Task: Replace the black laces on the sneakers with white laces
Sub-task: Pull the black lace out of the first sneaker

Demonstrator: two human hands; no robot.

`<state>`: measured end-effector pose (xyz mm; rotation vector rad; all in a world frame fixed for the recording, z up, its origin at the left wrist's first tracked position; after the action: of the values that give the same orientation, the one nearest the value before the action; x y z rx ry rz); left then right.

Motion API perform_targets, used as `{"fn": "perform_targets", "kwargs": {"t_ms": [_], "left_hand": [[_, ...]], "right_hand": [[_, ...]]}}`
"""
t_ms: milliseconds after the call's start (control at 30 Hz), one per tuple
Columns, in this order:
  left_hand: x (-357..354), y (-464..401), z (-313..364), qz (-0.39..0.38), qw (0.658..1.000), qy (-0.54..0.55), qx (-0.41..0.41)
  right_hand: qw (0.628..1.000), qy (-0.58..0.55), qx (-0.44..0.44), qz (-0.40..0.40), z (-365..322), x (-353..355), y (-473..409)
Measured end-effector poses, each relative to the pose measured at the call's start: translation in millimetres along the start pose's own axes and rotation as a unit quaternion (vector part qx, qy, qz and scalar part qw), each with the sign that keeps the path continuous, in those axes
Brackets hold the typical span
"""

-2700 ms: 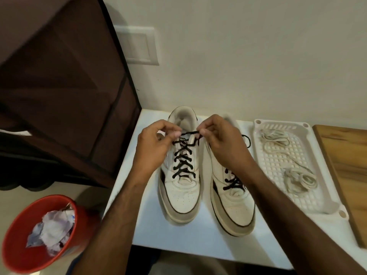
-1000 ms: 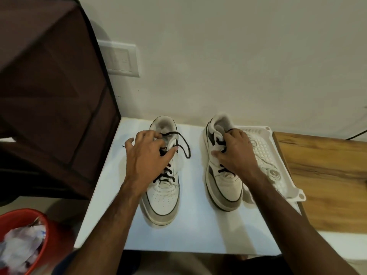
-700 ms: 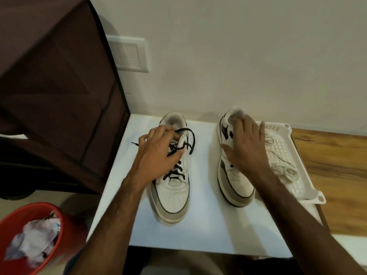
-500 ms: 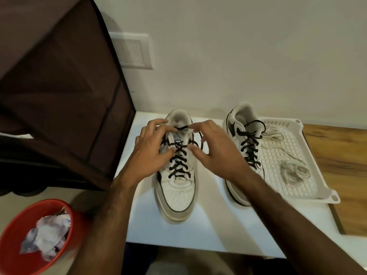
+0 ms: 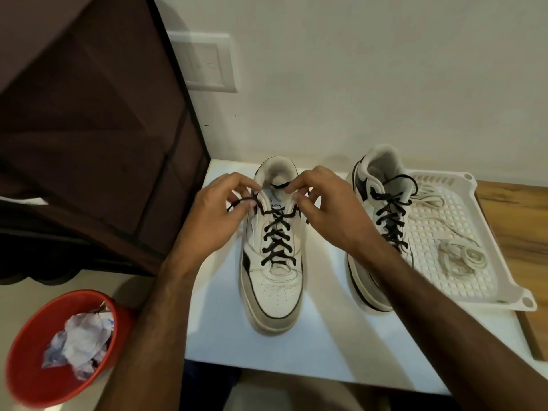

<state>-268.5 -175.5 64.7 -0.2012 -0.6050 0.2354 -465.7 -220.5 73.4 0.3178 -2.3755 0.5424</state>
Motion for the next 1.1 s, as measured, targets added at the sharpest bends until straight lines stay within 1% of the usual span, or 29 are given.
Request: {"fn": "perform_targets", "kwargs": {"t_ms": [67,100,167,233,267,300,367,400,467,533,600,633,800,933,1000,1033,1100], "left_hand": [[7.5,-3.9,12.2,0.065,0.994,0.091,-0.002],[11.6,-4.8,17.5,0.1,0.984,0.15,0.001],[17.8,-5.9,24.1,0.16,0.951,0.264,0.006],[20.2,-7.1,22.8,0.19,0.927,0.322,0.015],[19.9,-7.1,19.6,0.197,0.928,0.314,0.022],[18.8,-6.6,14.3,0.201,0.939,0.277,0.03],[15.0,-4.0,3.9,0.198,0.973,0.116,0.026],[13.0,-1.7,2.1,0.19,0.982,0.022,0.012],[6.1,1.9,8.2,0.152,0.98,-0.123,-0.023],[-6.2,5.0,21.0,0.084,0.975,-0.189,-0.086],[-20.9,8.4,31.7,0.017,0.968,-0.209,-0.138],[-25.9,8.9,33.2,0.0,0.967,-0.212,-0.144],[-31.9,6.4,24.1,-0.016,0.97,-0.213,-0.115],[-40.6,5.5,18.3,-0.038,0.969,-0.218,-0.113],[-44.0,5.2,17.8,-0.033,0.971,-0.21,-0.111],[-43.6,5.1,18.8,-0.015,0.971,-0.211,-0.111],[-39.9,5.6,23.4,0.047,0.97,-0.212,-0.106]], "right_hand": [[1.0,-0.018,0.013,-0.012,-5.5,-3.6,3.8],[0.999,-0.017,0.023,-0.021,-7.1,-5.5,5.8],[0.999,0.011,0.029,-0.039,-4.4,-9.2,8.9],[0.997,0.055,0.03,-0.049,0.6,-14.1,11.1],[0.996,0.062,0.028,-0.051,1.9,-16.7,11.8],[0.997,0.06,0.025,-0.051,2.0,-18.4,11.8],[0.997,0.057,0.027,-0.049,-0.2,-19.7,11.4],[0.997,0.058,0.031,-0.047,-1.8,-19.7,11.0],[0.997,0.046,0.034,-0.042,-1.6,-16.7,11.4],[0.999,0.013,0.021,-0.044,2.6,-12.3,11.5],[0.998,-0.006,0.015,-0.055,7.5,-9.1,11.2],[0.998,-0.011,0.016,-0.06,9.4,-7.8,10.8],[0.997,-0.016,0.058,-0.051,11.3,-3.8,10.1],[0.996,-0.023,0.065,-0.05,11.8,-1.8,10.0],[0.996,-0.029,0.064,-0.056,12.1,-1.9,10.8],[0.996,-0.032,0.062,-0.058,11.9,-2.2,10.9],[0.996,-0.034,0.055,-0.064,12.4,-2.5,11.6]]}}
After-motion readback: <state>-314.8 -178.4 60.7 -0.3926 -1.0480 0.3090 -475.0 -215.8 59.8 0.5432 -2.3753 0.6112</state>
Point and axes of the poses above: each hand's wrist, its own y-axis away from the middle knuckle, its own x-axis out of the back of the hand, z = x × y, the point moved 5 cm from there along -y, towards the middle knuckle, and after that the axes turned 5 degrees about z, right-handed, at the moved point
